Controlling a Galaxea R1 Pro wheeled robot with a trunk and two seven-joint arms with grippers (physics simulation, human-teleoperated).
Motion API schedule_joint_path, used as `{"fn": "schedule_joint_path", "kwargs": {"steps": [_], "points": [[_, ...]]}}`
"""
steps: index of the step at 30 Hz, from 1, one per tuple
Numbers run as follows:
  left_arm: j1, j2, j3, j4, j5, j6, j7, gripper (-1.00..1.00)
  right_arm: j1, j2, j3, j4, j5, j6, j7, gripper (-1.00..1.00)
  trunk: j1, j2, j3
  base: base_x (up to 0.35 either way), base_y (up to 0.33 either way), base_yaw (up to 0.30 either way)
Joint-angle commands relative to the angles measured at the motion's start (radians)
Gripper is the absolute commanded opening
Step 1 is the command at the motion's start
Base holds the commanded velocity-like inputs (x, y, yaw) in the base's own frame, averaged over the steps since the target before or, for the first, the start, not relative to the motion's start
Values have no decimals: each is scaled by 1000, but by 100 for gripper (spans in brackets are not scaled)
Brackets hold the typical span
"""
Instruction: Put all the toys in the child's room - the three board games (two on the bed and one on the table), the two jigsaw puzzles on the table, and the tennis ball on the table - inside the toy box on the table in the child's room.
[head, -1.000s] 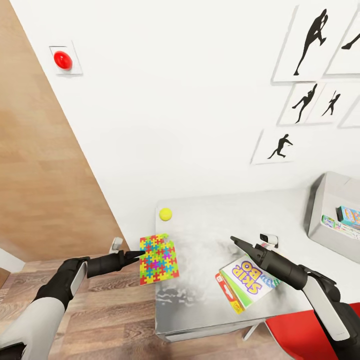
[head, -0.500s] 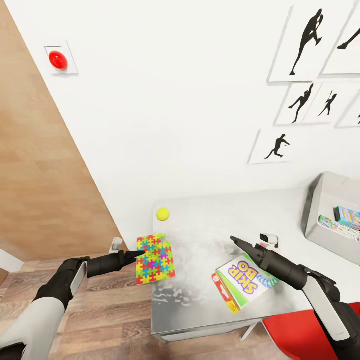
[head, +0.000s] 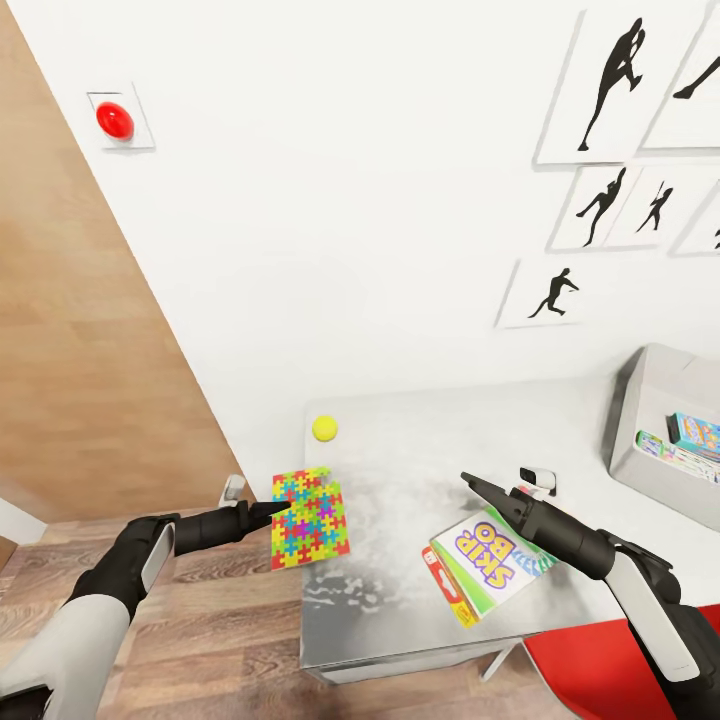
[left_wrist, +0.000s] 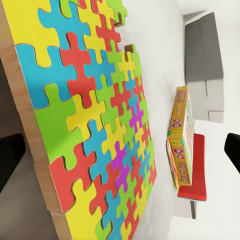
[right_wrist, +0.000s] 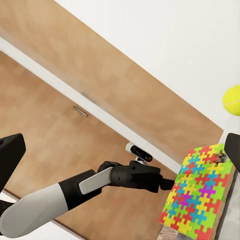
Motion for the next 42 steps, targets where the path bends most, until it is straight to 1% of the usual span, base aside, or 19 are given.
{"fn": "schedule_joint_path", "kwargs": {"steps": [1,25,34,42], "points": [[-1,0,1,0,2,10,-2,100,-1,0,0,0,-6,8,0,100,0,-1,-1,0,0,0],[-1,1,1,0,2,10,-2,100,-1,0,0,0,-6,8,0,100,0,-1,-1,0,0,0],[-1,0,1,0,2,10,-2,100,-1,0,0,0,-6,8,0,100,35,-64,-29,0,0,0],[-1,0,1,0,2,11,-2,100,-1,0,0,0,-6,8,0,100,35,-64,-29,0,0,0]]}}
